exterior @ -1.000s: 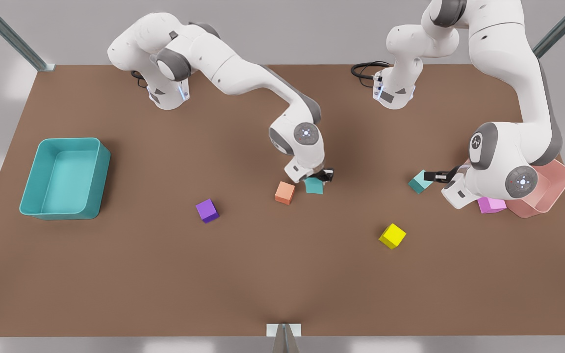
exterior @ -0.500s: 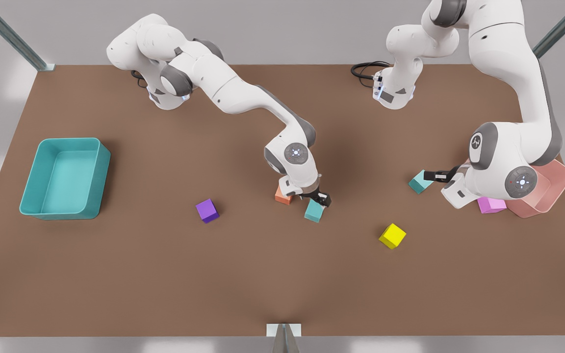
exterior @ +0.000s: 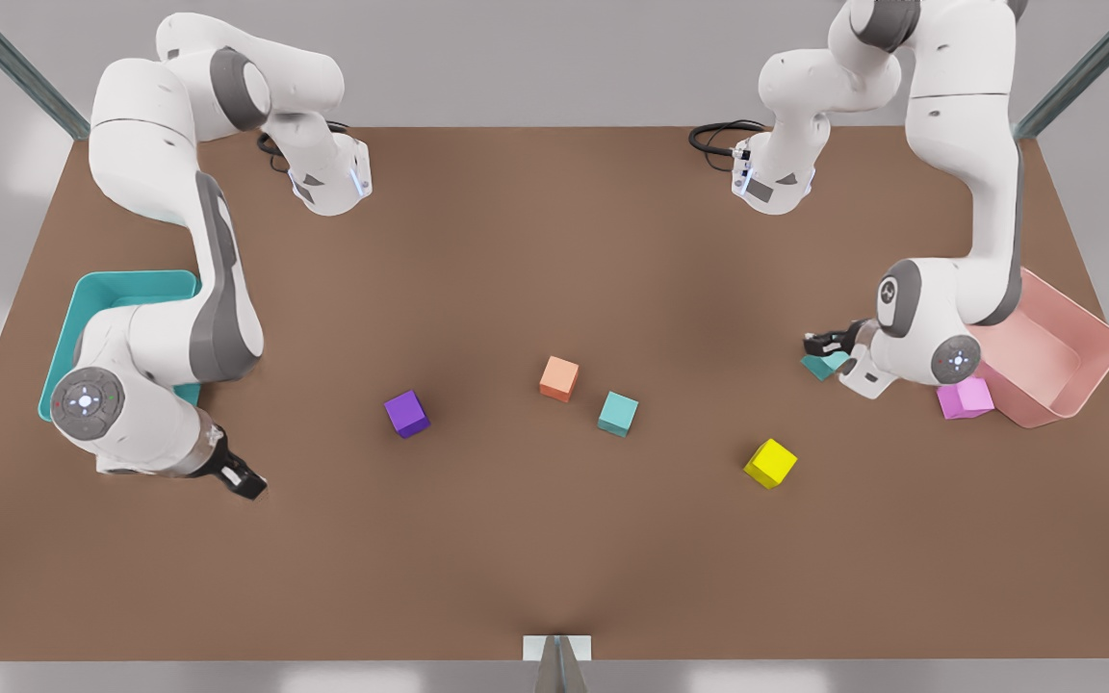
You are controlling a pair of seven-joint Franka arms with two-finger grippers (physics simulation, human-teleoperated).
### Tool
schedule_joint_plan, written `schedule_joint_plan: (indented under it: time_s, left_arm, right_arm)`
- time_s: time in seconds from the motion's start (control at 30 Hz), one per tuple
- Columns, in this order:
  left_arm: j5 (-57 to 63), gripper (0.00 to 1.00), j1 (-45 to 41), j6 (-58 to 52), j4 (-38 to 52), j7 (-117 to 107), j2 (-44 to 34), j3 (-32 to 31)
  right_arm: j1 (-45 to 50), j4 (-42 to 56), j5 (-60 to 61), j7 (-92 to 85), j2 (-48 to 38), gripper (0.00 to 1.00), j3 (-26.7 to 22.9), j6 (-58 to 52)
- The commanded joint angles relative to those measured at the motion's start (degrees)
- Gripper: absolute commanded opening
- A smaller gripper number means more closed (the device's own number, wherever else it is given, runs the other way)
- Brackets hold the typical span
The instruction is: Stack the two blue cubes on top of each other
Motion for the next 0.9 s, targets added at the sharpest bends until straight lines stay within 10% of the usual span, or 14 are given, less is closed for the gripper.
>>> schedule_joint_plan:
  time_s: [0.0, 0.2, 0.33, 0.87]
  left_arm:
    - [-0.64, 1.00, 0.10, 20.23, -3.53, -26.00, -0.11, -0.01]
    - [-2.84, 1.00, 0.62, 29.55, -9.33, -19.93, -0.10, 4.48]
    - [-2.84, 1.00, 0.62, 29.29, -11.61, -18.70, -0.28, 4.48]
    - [-3.19, 1.00, 0.89, 29.38, -12.41, -18.53, 3.67, 4.48]
  right_arm:
    - [-0.22, -0.73, 0.85, -45.72, -3.00, 1.00, 0.02, -7.95]
    - [-0.92, -5.74, 1.03, -46.42, -7.83, 1.00, -0.06, -7.34]
    - [-2.68, -32.38, 3.32, -48.00, -25.51, 1.00, -0.24, 6.20]
    - [-2.06, -32.29, 3.06, -47.91, -24.10, 1.00, 0.02, 6.81]
